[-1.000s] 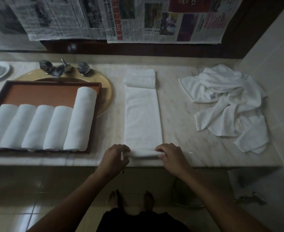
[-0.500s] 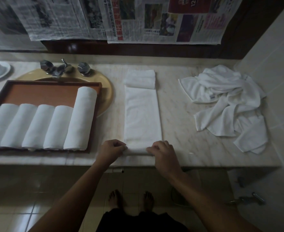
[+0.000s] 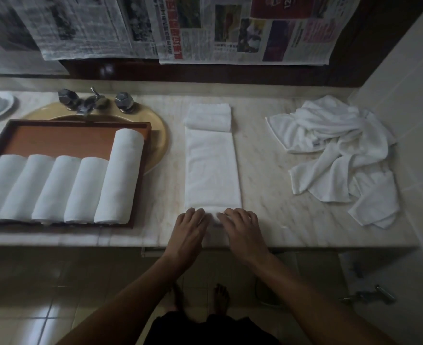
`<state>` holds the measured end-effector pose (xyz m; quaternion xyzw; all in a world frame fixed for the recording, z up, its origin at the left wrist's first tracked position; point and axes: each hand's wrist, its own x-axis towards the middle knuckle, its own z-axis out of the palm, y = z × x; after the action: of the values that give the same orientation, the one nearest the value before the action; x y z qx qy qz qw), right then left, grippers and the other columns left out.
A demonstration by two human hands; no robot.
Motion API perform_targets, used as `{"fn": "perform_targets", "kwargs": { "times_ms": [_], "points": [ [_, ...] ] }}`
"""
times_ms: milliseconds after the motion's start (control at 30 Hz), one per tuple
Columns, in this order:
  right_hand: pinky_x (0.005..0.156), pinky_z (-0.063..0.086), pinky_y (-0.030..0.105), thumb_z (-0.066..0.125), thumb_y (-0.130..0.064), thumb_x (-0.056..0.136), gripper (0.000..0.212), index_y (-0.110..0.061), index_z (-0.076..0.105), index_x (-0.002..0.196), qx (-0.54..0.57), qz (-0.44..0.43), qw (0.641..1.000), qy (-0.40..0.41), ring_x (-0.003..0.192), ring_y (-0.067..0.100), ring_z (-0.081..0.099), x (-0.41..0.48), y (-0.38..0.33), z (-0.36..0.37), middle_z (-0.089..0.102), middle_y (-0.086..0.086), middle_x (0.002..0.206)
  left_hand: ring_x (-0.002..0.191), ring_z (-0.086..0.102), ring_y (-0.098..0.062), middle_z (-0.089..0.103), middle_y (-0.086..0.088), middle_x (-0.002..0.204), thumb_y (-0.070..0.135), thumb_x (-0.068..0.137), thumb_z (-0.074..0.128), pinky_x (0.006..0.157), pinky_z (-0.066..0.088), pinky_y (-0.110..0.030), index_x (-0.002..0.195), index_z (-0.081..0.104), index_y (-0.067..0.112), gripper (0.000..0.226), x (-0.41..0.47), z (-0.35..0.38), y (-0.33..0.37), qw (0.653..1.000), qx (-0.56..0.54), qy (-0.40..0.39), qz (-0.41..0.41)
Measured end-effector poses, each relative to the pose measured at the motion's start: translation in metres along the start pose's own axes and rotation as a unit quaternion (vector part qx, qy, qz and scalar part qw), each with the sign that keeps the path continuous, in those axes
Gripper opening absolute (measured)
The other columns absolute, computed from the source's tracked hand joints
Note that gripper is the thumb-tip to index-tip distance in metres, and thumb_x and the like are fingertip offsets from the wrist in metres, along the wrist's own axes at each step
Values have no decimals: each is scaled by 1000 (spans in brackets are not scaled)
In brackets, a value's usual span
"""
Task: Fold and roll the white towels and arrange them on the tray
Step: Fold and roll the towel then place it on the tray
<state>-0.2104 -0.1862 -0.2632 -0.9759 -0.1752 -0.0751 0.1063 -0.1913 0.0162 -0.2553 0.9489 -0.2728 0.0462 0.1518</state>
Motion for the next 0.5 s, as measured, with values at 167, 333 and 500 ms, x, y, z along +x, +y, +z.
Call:
{"fn": "perform_targets", "kwargs": {
  "times_ms": [167, 333, 500],
  "points": [
    [91, 44, 42, 69, -1, 77, 54, -21, 63, 127, 28, 2, 998, -48, 108, 25, 60, 11, 8, -11, 65, 0, 120, 89, 56, -28, 63, -3, 102, -6, 67, 68, 77, 48, -41, 113, 67, 14, 50, 13, -9, -16, 1000, -6, -29, -4],
    [90, 40, 30, 65, -9, 93, 36, -30, 58, 122, 133, 96, 981, -105, 105, 17, 56, 8, 16, -26, 64, -10, 116, 86, 64, -22, 69, -1, 100, -1, 78, 68, 72, 53, -34, 108, 71, 14, 33, 9, -24, -20, 991, -113, -52, -41],
    [89, 40, 19, 65, -17, 99, 19, -20, 72, 116, 247, 136, 954, -99, 105, 11, 57, 7, 27, -26, 55, -10, 113, 88, 61, -17, 66, 0, 98, 6, 87, 71, 74, 46, -24, 104, 77, 14, 19, 3, -31, -25, 984, -159, -24, -76]
  ]
}}
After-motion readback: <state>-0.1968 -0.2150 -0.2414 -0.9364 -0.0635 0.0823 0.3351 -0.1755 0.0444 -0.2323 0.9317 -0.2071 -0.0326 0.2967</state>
